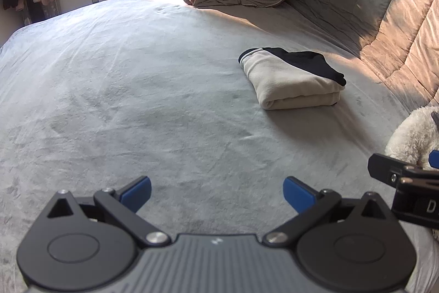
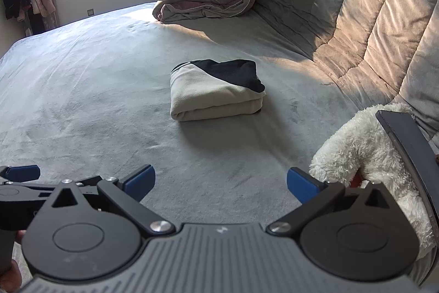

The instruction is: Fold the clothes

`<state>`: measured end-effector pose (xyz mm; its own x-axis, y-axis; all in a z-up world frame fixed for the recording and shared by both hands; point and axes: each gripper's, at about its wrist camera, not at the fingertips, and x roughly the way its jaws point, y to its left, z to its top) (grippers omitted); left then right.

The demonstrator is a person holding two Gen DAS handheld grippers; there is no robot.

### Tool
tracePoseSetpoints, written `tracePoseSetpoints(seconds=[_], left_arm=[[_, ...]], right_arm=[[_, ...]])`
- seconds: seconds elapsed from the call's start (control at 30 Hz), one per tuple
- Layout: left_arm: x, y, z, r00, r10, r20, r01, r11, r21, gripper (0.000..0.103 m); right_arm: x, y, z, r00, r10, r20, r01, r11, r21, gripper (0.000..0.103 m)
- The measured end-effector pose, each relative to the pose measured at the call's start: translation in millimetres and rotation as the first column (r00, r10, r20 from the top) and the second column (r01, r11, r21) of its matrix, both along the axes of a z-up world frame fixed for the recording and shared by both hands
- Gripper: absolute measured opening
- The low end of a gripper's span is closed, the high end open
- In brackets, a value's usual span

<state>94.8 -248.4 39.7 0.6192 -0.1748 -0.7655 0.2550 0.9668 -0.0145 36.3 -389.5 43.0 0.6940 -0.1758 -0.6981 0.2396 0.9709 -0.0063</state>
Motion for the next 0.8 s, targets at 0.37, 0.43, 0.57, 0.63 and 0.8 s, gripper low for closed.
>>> tracePoseSetpoints(seconds=[0.37, 0.43, 0.57, 0.63, 0.8], left_arm=[[-1.1, -3.8, 3.0, 1.0, -0.005, 0.007, 0.005, 1.0, 0.01, 0.102], [-1.5, -4.7, 3.2, 1.0, -0.007, 0.007, 0.007, 1.0, 0.012, 0.102], [-1.1, -5.2, 3.6, 1.0, -0.008, 0.006, 0.008, 1.0, 0.012, 0.102], [-0.8, -5.3, 3.7, 1.0, -0.008, 0.005, 0.008, 1.0, 0.012, 0.102], [-0.9, -5.4, 4.0, 1.0, -0.009, 0.005, 0.009, 1.0, 0.011, 0.102]], right_arm=[[0.4, -2.4, -0.5, 1.0, 0.003, -0.008, -0.003, 1.0, -0.018, 0.103], [-0.2, -1.7, -0.3, 1.0, 0.001, -0.006, -0.001, 1.0, -0.018, 0.103], [-0.6, -2.1, 0.9, 1.0, 0.001, -0.001, -0.001, 1.0, -0.012, 0.103], [-0.7, -2.3, 0.8, 1.0, 0.002, -0.001, -0.002, 1.0, -0.011, 0.103], [-1.0, -1.4, 1.3, 1.0, 0.003, -0.001, -0.003, 1.0, -0.011, 0.103]])
